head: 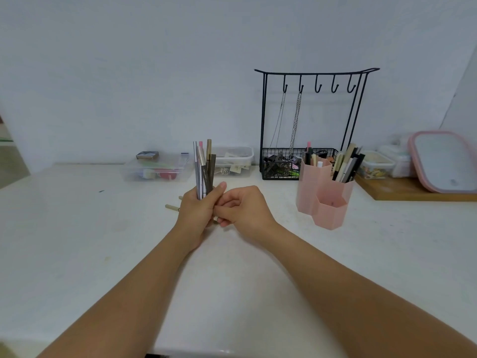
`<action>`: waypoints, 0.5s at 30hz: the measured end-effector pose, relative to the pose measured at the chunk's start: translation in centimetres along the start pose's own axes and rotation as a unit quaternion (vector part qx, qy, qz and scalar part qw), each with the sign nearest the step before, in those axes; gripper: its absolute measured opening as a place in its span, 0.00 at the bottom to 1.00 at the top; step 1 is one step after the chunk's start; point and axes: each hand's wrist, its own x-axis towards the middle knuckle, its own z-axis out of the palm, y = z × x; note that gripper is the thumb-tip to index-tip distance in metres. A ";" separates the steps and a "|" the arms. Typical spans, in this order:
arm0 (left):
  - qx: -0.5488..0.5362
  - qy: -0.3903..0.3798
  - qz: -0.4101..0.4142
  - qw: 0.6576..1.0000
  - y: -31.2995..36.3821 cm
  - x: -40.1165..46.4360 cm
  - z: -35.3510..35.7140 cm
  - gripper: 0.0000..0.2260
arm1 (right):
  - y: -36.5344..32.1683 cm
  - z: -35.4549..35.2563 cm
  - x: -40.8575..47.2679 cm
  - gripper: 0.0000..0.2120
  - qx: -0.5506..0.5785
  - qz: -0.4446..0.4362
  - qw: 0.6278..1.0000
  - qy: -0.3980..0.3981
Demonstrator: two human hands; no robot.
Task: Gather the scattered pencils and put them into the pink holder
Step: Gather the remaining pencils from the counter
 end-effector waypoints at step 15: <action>-0.019 0.069 -0.004 0.997 0.3 0.1 -0.2 0.11 | 4.0 -5.8 2.1 0.21 -0.407 -0.016 0.912 -0.038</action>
